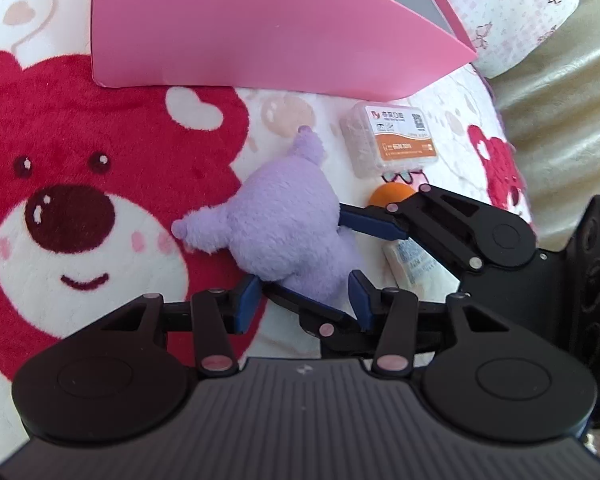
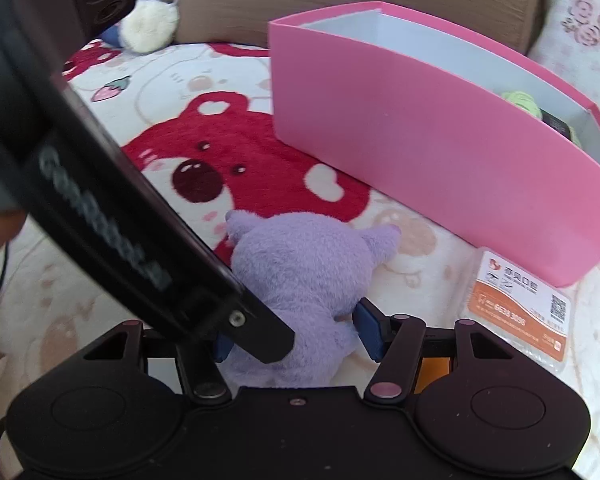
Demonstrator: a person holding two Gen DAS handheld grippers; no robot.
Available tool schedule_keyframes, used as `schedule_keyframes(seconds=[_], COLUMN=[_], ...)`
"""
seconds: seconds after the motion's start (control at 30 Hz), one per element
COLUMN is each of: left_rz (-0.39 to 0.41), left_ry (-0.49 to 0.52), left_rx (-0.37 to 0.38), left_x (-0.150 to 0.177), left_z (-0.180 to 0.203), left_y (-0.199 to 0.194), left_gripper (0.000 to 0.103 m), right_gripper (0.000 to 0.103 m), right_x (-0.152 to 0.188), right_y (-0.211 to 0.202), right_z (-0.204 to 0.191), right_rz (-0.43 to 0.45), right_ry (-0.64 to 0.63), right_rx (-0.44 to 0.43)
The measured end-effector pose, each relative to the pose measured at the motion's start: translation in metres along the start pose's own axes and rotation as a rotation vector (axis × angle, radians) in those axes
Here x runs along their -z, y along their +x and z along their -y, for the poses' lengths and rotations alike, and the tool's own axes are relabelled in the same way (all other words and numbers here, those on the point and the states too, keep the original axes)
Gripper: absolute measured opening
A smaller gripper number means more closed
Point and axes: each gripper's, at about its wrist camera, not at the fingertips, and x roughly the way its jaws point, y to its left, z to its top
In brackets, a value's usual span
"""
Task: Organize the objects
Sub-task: 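Close the left tool fingers on the purple plush toy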
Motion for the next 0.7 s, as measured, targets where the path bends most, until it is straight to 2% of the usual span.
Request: schedule_keyframes(seconds=[0.1,0.17,0.37,0.47,0.53,0.7], left_rz=[0.053,0.070,0.128,0.129,0.129,0.128], left_ry=[-0.001,-0.008,0.010,0.037,0.043,0.025], left_rx=[-0.040,-0.026,-0.040,-0.064,-0.072,-0.063], left_x=[-0.005,-0.009,-0.015,-0.015,-0.014,-0.013], left_z=[-0.011,-0.017,-0.022,-0.022,-0.022,-0.024], left_y=[-0.012,-0.019,-0.021,-0.015,-0.010,-0.004], left_gripper=[0.048,0.048,0.049,0.049,0.050,0.050], right_gripper=[0.064,0.063,0.060,0.060,0.064,0.075], right_x=[-0.001,0.000,-0.001,-0.002,-0.002,-0.002], right_y=[-0.002,-0.002,-0.004,-0.005,-0.005,-0.012], right_z=[0.009,0.013,-0.002,-0.009,-0.008,0.000], right_rz=[-0.016,-0.022,-0.045,-0.048,-0.055,-0.075], right_ry=[0.028,0.033,-0.104,-0.156,-0.159,-0.087], right_rx=[-0.018,-0.033,-0.088,-0.062,-0.036,0.025])
